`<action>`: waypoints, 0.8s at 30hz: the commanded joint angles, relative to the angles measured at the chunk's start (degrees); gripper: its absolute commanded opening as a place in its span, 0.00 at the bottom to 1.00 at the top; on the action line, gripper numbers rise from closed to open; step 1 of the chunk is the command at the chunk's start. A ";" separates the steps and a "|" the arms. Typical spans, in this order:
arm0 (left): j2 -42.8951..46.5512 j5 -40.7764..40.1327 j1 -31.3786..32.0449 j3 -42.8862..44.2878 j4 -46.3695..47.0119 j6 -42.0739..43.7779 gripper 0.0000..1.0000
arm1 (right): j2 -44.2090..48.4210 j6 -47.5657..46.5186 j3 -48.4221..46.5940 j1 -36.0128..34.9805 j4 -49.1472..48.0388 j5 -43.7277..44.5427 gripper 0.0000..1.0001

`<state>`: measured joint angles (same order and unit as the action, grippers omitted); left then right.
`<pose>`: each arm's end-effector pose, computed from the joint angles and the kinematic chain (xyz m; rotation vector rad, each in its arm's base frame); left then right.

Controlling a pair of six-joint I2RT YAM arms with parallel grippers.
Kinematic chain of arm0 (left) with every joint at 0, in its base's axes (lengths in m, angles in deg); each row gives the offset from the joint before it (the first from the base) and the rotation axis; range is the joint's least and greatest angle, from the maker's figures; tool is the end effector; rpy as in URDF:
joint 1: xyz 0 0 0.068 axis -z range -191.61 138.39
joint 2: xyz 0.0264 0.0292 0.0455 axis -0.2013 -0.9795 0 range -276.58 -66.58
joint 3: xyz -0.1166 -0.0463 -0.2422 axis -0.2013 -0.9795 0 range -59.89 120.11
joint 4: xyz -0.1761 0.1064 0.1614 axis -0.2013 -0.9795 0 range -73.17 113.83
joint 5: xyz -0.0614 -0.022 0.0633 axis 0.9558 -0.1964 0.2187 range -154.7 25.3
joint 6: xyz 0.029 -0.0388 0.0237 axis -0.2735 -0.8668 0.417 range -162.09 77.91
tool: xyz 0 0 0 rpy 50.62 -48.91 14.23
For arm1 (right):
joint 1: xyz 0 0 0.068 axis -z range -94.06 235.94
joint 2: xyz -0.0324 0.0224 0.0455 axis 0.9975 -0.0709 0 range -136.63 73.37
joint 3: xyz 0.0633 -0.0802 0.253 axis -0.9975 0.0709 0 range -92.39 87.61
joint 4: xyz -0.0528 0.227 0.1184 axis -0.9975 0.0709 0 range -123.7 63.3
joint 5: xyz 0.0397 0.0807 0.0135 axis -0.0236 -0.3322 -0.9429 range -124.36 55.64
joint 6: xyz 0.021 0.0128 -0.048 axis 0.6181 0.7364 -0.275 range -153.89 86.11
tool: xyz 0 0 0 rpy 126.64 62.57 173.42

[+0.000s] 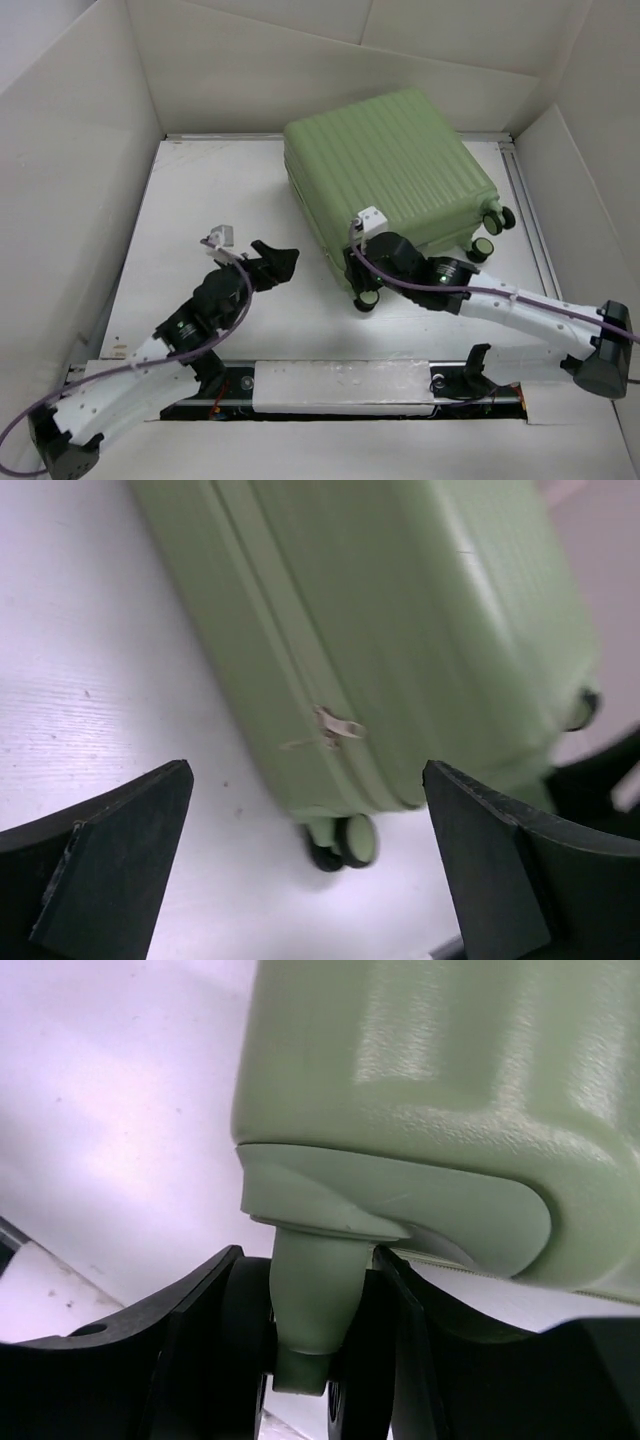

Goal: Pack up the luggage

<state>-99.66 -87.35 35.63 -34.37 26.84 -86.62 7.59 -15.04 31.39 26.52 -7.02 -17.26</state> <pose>0.1160 -0.1053 0.2763 -0.2729 1.7002 -0.8865 0.1364 0.2103 0.3088 -0.6055 2.1218 0.4473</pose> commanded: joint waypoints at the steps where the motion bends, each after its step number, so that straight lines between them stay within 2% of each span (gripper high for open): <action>1: 9.15 4.01 0.22 1.28 -12.46 -1.26 1.00 | -3.12 -1.27 -9.23 -10.69 -8.32 -8.69 0.51; 2: 13.52 4.02 0.22 2.16 -13.80 -1.26 1.00 | -3.82 -2.06 -13.08 -12.20 -7.26 -7.45 0.57; 4: 16.63 5.33 0.22 4.18 -16.09 -1.26 1.00 | -4.45 -2.06 -16.79 -15.27 -2.88 -4.64 0.76; 5: 17.69 5.34 0.22 6.02 -17.49 -1.26 1.00 | -4.45 -2.06 -19.42 -15.98 -1.38 -1.49 1.00; 11: 18.40 8.93 0.22 9.90 -19.79 -0.03 1.00 | 5.73 1.71 -20.77 -17.13 5.92 7.32 1.00; 15: 19.01 11.93 0.22 8.68 -15.07 1.29 1.00 | 14.43 3.38 -19.01 -17.13 8.65 13.55 1.00; 24: 20.25 13.08 0.22 5.60 -11.27 3.66 1.00 | 30.86 7.51 -6.10 -17.13 10.32 35.35 1.00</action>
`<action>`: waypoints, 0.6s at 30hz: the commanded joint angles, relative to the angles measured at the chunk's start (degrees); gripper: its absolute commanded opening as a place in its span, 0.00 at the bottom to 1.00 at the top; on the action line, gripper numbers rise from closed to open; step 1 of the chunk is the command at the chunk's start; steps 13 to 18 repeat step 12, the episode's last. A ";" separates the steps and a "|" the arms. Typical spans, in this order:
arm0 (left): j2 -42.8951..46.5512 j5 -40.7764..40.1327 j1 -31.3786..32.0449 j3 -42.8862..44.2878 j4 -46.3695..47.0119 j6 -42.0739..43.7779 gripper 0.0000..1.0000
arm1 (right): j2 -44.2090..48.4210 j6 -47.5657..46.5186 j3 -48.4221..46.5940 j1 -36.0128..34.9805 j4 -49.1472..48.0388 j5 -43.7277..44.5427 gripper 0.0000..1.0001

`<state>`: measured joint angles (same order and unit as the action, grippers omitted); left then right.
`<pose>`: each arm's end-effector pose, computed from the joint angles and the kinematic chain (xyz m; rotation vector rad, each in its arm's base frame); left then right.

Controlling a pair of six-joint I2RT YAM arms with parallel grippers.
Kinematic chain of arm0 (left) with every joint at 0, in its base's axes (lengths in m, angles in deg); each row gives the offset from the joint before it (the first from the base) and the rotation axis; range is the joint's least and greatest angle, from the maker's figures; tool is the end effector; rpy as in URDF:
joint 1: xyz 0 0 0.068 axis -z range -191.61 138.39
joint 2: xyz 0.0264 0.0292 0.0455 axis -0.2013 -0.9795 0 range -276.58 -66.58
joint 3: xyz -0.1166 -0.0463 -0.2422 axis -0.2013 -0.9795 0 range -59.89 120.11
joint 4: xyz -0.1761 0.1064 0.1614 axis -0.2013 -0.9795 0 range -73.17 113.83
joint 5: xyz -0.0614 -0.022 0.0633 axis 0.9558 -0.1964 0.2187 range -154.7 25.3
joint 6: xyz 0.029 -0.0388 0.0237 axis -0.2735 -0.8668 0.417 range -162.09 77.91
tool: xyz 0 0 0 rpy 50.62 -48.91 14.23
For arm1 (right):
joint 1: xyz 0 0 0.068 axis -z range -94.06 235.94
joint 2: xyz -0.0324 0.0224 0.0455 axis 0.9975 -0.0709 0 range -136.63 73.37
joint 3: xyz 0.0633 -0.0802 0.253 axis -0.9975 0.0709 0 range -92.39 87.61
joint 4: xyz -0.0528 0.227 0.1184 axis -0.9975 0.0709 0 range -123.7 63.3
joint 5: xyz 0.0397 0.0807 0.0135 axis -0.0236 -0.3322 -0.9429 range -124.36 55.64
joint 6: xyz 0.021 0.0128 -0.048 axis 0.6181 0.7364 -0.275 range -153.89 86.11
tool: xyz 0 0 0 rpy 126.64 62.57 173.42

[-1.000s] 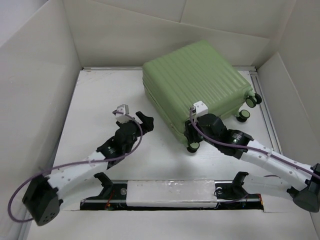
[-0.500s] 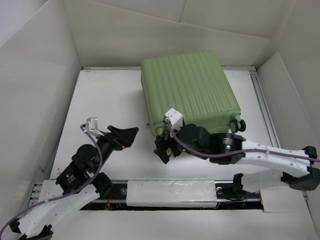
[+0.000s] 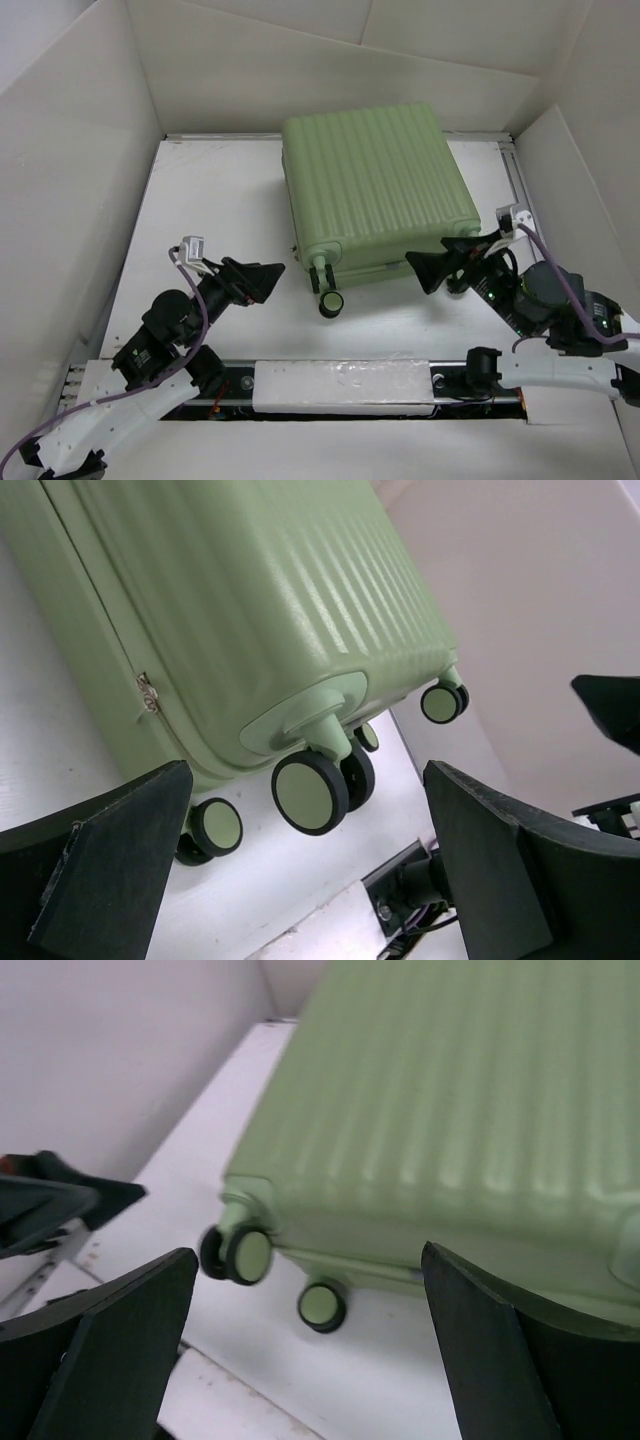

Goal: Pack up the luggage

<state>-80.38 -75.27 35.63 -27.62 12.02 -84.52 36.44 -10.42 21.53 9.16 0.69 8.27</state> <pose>0.0627 -0.0582 0.3236 -0.0960 1.5590 -1.1286 0.0449 0.0856 0.4347 -0.2073 1.6745 0.7155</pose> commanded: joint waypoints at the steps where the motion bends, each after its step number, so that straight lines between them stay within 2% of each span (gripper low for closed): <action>1: 0.97 0.99 0.22 -1.16 3.55 2.09 1.00 | 3.34 4.21 4.99 0.22 2.61 11.23 1.00; 3: 0.97 0.46 0.22 -1.16 2.77 2.09 1.00 | 7.63 5.53 8.59 0.22 3.92 16.24 1.00; 7: -1.66 -5.94 0.22 2.70 -1.36 3.24 1.00 | 15.10 8.18 12.38 0.22 3.76 22.31 1.00; 12: -6.31 -13.23 0.22 7.26 -6.80 1.58 1.00 | 17.86 2.03 14.84 0.22 -1.08 22.93 1.00; 18: -6.31 -13.23 0.22 7.26 -6.80 1.58 1.00 | 17.86 2.03 14.84 0.22 -1.08 22.93 1.00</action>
